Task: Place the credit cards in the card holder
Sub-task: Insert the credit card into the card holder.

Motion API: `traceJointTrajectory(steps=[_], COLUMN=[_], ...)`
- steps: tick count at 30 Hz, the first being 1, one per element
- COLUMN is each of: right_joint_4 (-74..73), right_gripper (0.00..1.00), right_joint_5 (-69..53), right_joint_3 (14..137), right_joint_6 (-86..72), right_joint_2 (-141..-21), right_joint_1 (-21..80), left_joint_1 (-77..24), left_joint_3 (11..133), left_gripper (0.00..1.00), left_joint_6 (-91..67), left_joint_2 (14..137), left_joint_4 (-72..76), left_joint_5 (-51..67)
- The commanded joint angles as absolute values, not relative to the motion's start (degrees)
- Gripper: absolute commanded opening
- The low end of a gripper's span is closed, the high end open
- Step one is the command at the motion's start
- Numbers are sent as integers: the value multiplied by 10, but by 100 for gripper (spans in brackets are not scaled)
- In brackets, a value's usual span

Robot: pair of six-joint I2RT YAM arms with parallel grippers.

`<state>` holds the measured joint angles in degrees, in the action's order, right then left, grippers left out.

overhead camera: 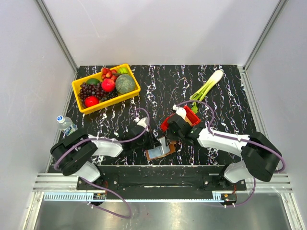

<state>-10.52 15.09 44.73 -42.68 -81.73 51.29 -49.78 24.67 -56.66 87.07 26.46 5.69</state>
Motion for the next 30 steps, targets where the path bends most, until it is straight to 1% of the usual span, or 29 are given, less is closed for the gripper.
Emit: traceJointTrajectory(steps=[1, 4, 8, 10, 12, 14, 18, 24, 30], right_joint_4=[-88, -68, -48, -34, -26, -15, -11, -8, -5], right_gripper=[0, 0, 0, 0, 0, 0, 0, 0, 0], right_joint_5=[100, 77, 45, 26, 19, 9, 2, -17, -26], right_joint_3=[439, 432, 430, 425, 423, 420, 419, 408, 391], right_joint_6=[-399, -394, -392, -395, -402, -406, -429, -437, -442], right_joint_2=[-824, -822, -822, -824, -830, -834, -842, -843, -834], right_joint_1=[518, 518, 518, 518, 518, 518, 517, 514, 506], left_joint_1=[-500, -499, -499, -499, -499, -499, -500, -500, -501], left_joint_3=[241, 244, 233, 229, 203, 170, 141, 142, 149], left_gripper=[18, 24, 38, 41, 43, 49, 51, 51, 46], left_joint_6=[-541, -526, -521, -526, -544, -569, -594, -594, -593], left_joint_2=[815, 763, 683, 665, 647, 633, 626, 649, 700], left_joint_4=[259, 199, 128, 79, 75, 88, 98, 118, 149], left_joint_5=[21, -17, -54, -68, -69, -64, -57, -47, -25])
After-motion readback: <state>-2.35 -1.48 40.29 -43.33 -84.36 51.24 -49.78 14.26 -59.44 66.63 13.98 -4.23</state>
